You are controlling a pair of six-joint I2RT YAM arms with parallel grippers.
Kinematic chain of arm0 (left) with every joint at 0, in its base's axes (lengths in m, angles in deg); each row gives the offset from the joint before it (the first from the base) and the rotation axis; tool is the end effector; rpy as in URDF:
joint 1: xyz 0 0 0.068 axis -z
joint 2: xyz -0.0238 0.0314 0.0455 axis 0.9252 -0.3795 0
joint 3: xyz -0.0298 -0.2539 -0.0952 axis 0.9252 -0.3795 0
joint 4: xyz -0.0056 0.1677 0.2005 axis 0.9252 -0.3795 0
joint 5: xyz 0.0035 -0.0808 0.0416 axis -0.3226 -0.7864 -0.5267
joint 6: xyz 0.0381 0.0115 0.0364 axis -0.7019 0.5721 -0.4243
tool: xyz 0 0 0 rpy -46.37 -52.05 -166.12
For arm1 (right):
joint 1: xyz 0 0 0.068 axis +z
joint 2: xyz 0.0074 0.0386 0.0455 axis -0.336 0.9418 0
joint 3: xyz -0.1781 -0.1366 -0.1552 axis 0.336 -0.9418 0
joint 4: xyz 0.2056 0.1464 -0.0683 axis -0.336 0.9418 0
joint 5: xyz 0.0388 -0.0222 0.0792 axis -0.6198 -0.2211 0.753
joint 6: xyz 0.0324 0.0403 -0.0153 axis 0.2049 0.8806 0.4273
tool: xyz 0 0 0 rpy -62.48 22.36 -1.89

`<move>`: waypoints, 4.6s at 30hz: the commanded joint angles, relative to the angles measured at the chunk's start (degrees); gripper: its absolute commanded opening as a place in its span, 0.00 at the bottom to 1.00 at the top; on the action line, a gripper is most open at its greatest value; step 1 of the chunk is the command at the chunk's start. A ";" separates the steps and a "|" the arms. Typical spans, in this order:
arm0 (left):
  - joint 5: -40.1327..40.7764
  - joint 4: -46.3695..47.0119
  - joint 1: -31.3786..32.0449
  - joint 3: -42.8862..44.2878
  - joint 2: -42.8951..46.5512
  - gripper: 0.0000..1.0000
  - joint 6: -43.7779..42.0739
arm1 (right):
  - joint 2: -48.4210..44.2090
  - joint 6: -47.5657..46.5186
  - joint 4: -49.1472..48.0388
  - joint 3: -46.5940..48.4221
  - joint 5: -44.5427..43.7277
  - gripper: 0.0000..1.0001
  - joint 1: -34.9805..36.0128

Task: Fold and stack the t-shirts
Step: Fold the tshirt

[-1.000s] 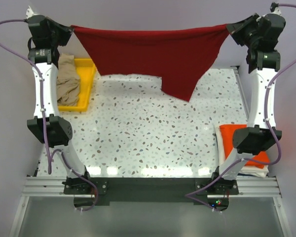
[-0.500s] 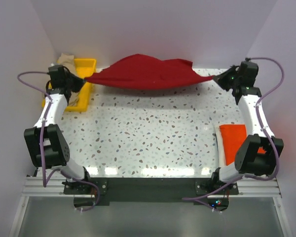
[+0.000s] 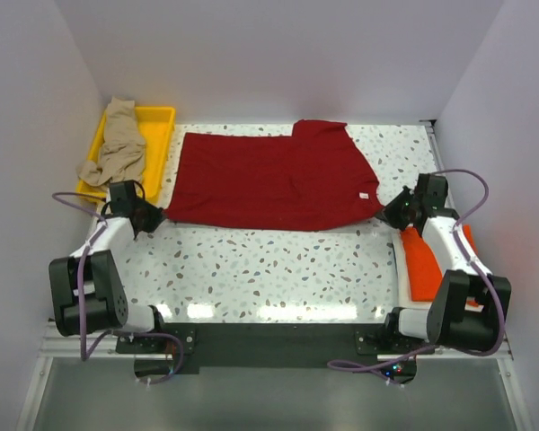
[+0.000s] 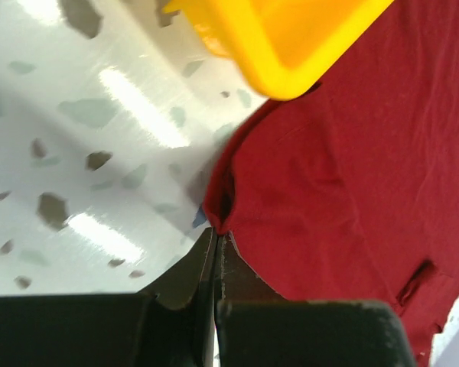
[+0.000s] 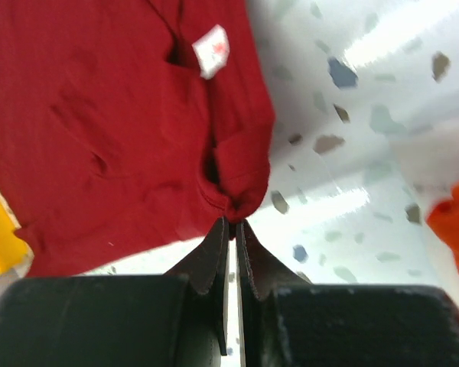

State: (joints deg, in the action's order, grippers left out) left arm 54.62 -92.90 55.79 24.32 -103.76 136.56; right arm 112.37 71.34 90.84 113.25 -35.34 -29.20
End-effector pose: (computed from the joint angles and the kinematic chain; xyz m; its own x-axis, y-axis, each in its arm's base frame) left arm 0.2755 0.0547 0.1771 -0.3415 -0.8812 -0.3269 -0.6898 0.4712 -0.5496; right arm 0.2707 -0.0369 0.2239 -0.5685 0.7256 -0.3877 0.4770 0.6747 0.5633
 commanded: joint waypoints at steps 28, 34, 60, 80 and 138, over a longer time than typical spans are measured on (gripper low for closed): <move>15.28 -18.83 -2.51 -4.02 27.26 0.70 -8.91 | -23.99 -10.74 19.77 -5.78 -1.98 0.63 -4.59; 10.18 -13.39 -0.50 2.31 24.45 0.65 -9.27 | -18.66 -8.55 11.50 -3.33 -0.62 0.72 2.33; 28.28 -10.92 16.03 55.83 -35.92 0.46 -22.45 | 26.09 -10.21 -9.50 35.17 -4.07 0.67 11.50; 27.84 -9.60 16.47 73.60 -55.09 0.40 -21.75 | 43.15 -11.18 -12.84 48.27 -3.80 0.67 11.41; 22.22 -1.69 16.91 65.69 -49.03 0.00 -19.29 | 67.58 -11.62 -6.43 71.65 -12.94 0.52 11.40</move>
State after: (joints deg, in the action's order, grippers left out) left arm 77.18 -97.93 72.41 90.28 -156.11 116.32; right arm 178.21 60.30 83.44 182.25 -46.01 -18.77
